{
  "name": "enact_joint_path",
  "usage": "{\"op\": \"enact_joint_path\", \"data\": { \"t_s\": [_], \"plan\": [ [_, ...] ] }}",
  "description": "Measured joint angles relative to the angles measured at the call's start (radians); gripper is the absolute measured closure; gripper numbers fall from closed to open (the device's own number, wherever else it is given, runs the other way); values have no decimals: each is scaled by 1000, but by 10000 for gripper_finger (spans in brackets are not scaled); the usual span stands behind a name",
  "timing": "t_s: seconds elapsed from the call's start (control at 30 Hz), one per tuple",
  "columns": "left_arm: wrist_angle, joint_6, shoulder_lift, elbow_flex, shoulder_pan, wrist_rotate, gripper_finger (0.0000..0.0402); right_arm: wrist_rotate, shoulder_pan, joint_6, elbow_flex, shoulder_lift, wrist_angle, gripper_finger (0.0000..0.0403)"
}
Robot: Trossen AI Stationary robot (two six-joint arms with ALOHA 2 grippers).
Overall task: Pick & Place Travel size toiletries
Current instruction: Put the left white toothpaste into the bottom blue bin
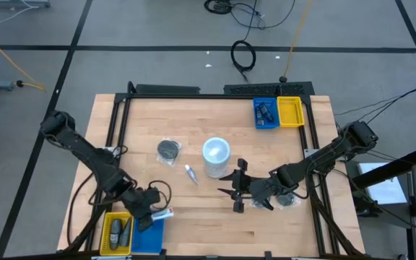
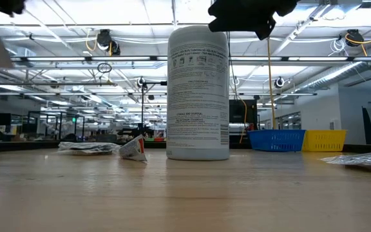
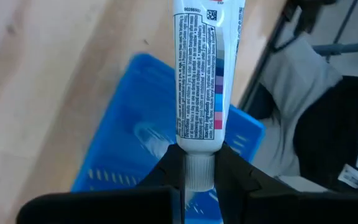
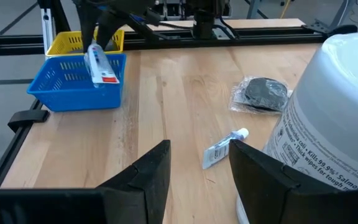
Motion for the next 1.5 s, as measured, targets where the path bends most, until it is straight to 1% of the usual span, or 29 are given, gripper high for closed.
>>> {"op": "enact_joint_path", "data": {
  "t_s": [0.27,0.5,0.67,1.1,1.23,1.5],
  "plan": [
    [0,-128,0,0,-108,-62,360,0,0,-1,0,0,2,248],
    [1,-213,0,0,-175,-85,360,0,0,-2,0,0,2,248],
    [1,-231,0,0,-186,-112,359,0,0,-2,0,0,2,248],
    [3,-231,0,0,-186,-116,358,-1,0,-2,0,0,2,248],
    [3,-239,0,0,-186,-116,339,-1,0,-2,0,0,2,248],
    [1,-249,0,0,-186,-125,268,-1,0,-2,0,0,2,248]
  ]
}}
